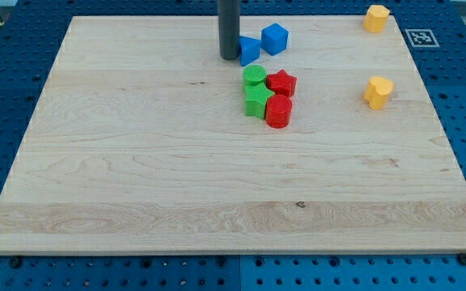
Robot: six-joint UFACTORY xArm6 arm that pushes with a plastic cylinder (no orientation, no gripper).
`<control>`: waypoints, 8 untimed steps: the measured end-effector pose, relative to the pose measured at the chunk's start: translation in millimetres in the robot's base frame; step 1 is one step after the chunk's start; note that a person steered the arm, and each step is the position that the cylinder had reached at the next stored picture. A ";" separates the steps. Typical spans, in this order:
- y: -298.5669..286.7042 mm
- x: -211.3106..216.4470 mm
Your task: Move your arm towards the yellow hexagon
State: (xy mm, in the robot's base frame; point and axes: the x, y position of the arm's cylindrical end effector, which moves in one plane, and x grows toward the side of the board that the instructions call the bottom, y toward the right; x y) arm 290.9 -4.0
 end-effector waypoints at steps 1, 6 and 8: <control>3.8 5.2; 15.9 -98.6; 66.1 -96.5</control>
State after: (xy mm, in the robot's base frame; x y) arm 194.4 62.1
